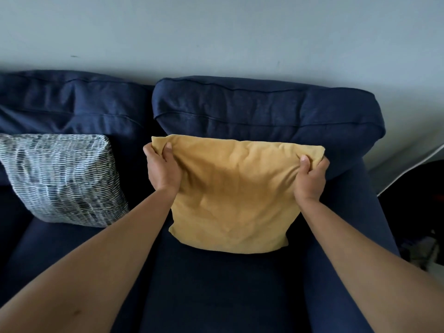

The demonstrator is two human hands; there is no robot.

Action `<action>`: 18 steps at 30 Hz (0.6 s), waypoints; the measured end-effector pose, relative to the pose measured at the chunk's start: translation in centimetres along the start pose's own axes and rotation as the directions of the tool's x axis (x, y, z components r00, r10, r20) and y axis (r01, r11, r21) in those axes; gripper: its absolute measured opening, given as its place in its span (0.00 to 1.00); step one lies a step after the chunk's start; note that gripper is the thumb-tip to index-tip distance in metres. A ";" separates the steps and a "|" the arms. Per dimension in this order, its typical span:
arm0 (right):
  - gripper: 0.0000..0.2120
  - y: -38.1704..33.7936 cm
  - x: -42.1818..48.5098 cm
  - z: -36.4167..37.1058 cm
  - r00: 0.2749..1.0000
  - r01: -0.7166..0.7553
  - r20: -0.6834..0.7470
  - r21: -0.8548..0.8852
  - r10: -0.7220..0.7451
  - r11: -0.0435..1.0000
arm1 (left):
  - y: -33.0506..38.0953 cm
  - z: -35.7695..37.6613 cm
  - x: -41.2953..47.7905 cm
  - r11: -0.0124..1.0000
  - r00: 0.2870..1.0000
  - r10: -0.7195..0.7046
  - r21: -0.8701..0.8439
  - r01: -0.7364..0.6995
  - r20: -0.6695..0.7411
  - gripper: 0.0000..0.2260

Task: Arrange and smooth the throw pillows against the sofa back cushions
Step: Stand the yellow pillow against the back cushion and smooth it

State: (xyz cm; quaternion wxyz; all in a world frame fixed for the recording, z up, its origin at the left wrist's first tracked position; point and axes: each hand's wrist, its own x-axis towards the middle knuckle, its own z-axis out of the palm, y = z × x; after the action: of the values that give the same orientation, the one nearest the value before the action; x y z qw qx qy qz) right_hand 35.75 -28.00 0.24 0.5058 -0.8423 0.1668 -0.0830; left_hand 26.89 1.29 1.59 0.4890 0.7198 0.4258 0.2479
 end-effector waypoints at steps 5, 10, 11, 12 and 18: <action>0.18 -0.4 0.9 -0.3 0.997 0.072 -0.027 -0.019 -0.073 0.997 | 1.1 0.2 0.9 0.998 0.997 0.067 -0.001 -0.067 -0.035 0.10; 0.22 0.5 1.3 0.3 0.997 0.079 -0.014 -0.103 -0.081 0.992 | -0.4 0.8 1.7 0.995 0.998 0.002 0.100 0.004 -0.057 0.15; 0.22 0.3 1.4 0.6 0.993 0.095 -0.055 -0.121 -0.102 0.988 | -0.2 0.9 1.7 0.994 0.996 0.024 0.104 -0.015 -0.085 0.16; 0.23 0.0 1.4 0.8 0.984 0.116 -0.112 -0.169 -0.136 0.979 | 0.1 0.9 1.4 0.990 0.990 0.070 0.127 -0.054 -0.124 0.19; 0.27 -2.2 -2.8 2.8 0.827 0.502 -0.087 -0.329 -0.555 0.800 | -1.1 1.9 -4.3 0.646 0.723 0.679 0.365 -0.670 0.125 0.28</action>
State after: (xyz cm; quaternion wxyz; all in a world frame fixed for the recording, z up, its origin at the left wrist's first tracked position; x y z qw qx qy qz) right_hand 34.42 -23.72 0.95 0.3152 -0.9093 -0.0206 -0.2710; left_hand 25.75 -3.11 0.09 0.2052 0.9046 0.1728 0.3313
